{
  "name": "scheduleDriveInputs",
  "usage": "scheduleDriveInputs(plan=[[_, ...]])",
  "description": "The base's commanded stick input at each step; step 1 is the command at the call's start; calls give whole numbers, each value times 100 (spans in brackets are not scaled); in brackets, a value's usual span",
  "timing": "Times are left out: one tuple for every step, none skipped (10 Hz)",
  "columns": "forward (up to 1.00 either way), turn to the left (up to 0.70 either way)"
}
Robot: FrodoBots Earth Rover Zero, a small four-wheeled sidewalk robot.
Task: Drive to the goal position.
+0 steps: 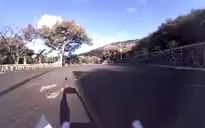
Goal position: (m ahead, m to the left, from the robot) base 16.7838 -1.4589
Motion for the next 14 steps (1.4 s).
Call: scheduleDriveInputs(plan=[[69,2],[69,2],[69,2],[69,2],[69,2],[69,2],[69,2],[69,2],[69,2],[69,2],[69,2],[69,2],[69,2],[69,2]])
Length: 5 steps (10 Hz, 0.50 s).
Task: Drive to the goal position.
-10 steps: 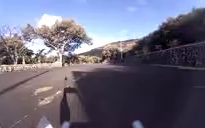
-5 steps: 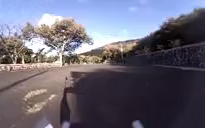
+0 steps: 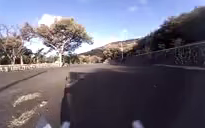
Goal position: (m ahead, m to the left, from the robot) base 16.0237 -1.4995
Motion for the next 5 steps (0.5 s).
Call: scheduleDriveInputs(plan=[[69,2],[69,2],[69,2],[69,2],[69,2]])
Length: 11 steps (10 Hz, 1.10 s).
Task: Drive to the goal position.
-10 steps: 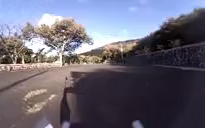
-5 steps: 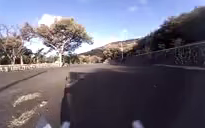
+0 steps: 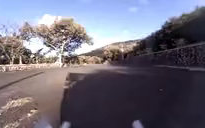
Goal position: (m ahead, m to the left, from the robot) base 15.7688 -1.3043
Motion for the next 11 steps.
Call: scheduleDriveInputs(plan=[[69,2],[69,2],[69,2],[69,2],[69,2],[69,2],[69,2],[69,2],[69,2],[69,2],[69,2]])
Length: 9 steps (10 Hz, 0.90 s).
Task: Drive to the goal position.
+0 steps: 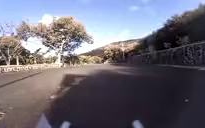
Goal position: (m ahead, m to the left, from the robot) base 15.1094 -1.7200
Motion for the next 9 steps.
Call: scheduleDriveInputs(plan=[[69,2],[69,2],[69,2],[69,2],[69,2],[69,2],[69,2],[69,2],[69,2]])
